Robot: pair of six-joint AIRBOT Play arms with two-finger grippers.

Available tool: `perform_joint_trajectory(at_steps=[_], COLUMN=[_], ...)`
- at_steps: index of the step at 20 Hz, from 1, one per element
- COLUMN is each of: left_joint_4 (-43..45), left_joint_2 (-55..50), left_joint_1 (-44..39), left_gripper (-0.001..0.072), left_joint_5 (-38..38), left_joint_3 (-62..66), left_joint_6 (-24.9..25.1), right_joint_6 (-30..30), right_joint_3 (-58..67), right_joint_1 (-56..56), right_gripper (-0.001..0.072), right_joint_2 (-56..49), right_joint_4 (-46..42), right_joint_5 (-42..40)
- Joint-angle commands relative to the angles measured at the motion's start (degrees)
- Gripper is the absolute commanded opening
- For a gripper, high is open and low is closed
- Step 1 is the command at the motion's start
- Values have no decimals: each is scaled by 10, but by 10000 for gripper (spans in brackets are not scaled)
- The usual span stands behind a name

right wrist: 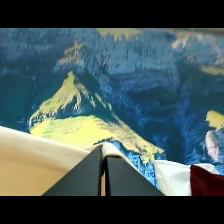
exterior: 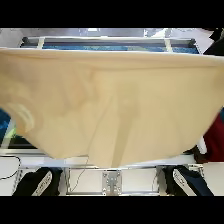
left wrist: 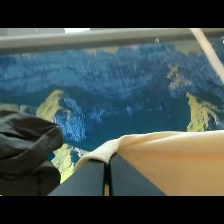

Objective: Fold the shirts.

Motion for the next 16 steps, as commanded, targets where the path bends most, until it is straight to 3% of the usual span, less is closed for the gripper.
perform_joint_trajectory(at_steps=[1,8,9,10,11,14,16], left_joint_4=[45,-7,-16,-28,-38,-52,-45], left_joint_2=[-165,-462,-487,-507,-516,-497,-455], left_joint_1=[-23,-23,-23,-23,-23,-14,9], left_gripper=[14,32,197,536,717,704,704], left_joint_5=[42,182,202,226,250,272,224], left_joint_3=[5,5,5,5,5,7,7], left_joint_6=[-4,-5,-7,-19,-29,-33,-32], right_joint_6=[0,1,2,2,2,2,2], right_joint_3=[-88,-98,-98,-98,-97,-78,-30], right_joint_1=[0,16,25,33,42,50,34], right_gripper=[13,35,118,255,363,376,376], right_joint_2=[-116,-420,-451,-476,-494,-500,-492], right_joint_4=[13,135,145,156,165,164,113], right_joint_5=[-82,-273,-291,-307,-323,-315,-209])
